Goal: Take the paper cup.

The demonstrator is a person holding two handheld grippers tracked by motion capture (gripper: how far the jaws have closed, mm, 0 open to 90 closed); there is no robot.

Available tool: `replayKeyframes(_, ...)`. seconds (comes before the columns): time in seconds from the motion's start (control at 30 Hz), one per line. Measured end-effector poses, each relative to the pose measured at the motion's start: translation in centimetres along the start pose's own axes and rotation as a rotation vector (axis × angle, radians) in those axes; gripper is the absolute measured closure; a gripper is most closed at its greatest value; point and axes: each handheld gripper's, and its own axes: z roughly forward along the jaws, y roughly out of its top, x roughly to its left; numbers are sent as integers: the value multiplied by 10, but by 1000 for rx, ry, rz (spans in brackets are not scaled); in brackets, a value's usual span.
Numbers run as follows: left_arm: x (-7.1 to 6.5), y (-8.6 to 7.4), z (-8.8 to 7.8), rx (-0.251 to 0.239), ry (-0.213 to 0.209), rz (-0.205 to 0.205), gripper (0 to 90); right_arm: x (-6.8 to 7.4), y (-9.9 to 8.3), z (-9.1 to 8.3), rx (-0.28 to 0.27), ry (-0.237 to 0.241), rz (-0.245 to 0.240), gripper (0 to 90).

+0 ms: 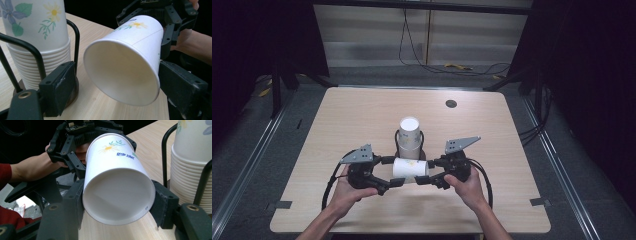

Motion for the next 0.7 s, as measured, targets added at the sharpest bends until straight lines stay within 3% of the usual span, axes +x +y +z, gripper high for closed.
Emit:
replayKeyframes(0.37,1,-4,7,-16,-16,-11,104,2,1,3,-3,11,-6,372)
replayKeyframes(0.7,2,-5,8,-59,-67,-15,182,2,1,4,-6,16,-7,372)
